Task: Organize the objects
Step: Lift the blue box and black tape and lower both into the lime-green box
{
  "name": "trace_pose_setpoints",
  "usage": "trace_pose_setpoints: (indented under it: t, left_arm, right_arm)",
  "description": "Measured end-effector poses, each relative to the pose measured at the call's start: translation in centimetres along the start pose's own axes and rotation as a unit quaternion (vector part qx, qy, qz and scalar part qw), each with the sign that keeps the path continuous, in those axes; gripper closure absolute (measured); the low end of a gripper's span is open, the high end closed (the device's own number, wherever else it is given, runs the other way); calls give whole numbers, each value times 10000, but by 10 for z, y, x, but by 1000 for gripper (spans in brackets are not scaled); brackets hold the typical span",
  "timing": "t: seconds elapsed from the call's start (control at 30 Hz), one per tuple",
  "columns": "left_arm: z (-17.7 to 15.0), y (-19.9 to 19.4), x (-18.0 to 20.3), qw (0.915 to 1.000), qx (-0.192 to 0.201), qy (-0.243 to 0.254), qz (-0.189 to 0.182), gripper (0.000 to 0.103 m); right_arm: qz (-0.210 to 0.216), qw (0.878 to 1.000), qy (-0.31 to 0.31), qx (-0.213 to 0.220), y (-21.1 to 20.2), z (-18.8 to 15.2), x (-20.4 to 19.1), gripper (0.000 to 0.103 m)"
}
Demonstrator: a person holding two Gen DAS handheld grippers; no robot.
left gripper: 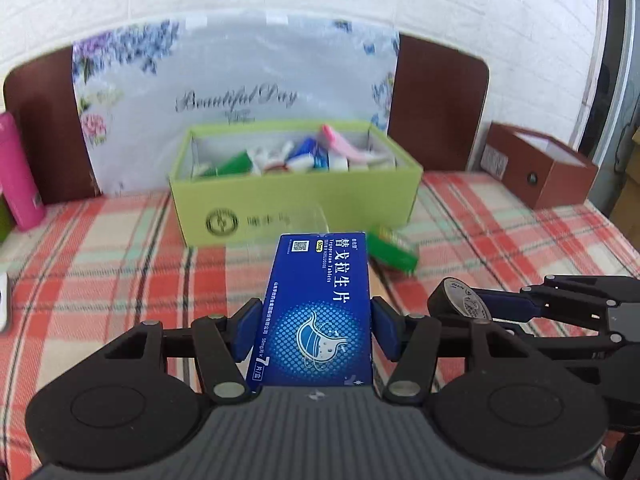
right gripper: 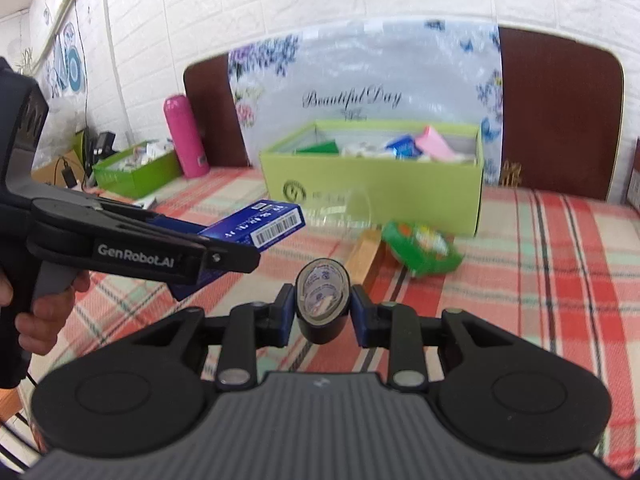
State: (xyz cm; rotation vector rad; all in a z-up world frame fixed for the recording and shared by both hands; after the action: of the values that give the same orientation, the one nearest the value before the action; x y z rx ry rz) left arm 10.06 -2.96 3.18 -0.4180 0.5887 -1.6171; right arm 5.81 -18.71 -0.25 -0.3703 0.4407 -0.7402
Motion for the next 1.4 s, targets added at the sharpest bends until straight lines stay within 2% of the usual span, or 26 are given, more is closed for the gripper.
trace_pose_setpoints:
  t: [0.23,0.43,0.63,0.87,1.17,1.2,1.23,1.27,1.4]
  left_arm:
    - [53,1,2,9985,554,19,24,42]
    - [92,20,6,9974,720,-76,10,42]
    - [130,55,13,9970,757,-145,86,42]
    - [151,112,19,9979,577,-242,145,42]
    - [142,175,19,9990,243,-203,322,42]
    - [140,179,18,9989,220,-228,331,39]
    - [138,183,17,9990,174,-243,325,34]
    - [136,185,16,9989,122,-279,352,24]
    - [129,183,9,9980,214,-407,443,20]
  right_arm:
    - [-197,9983,-290,466,5,50,19,74]
    - [-511,9953,-404,716,22,86,49,74]
    - [-835,9919,-472,836,47,113,84,75]
    - [-1095,9898,-613,669,88,126,118,74]
    - [-1194,9903,-702,138,140,114,152,74]
    - [-1187,9902,-730,103,145,111,154,72]
    - [-1204,9898,-757,78,149,109,155,55]
    - [-1230,9893,-784,95,151,106,157,44]
    - [-1160,9884,-952,232,151,99,151,34]
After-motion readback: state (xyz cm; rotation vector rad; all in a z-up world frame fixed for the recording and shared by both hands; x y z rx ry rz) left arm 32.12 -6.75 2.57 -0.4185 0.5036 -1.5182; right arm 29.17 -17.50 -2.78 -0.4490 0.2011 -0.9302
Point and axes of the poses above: each gripper's, at about its wrist camera, not at the fingertips, and y roughly the way its jaws point, x to its right, z to its top, the point moved 3 cm from there along y, roughly the way its jaws point, and after that the axes turned 13 degrees about z, right-handed, at the moved point
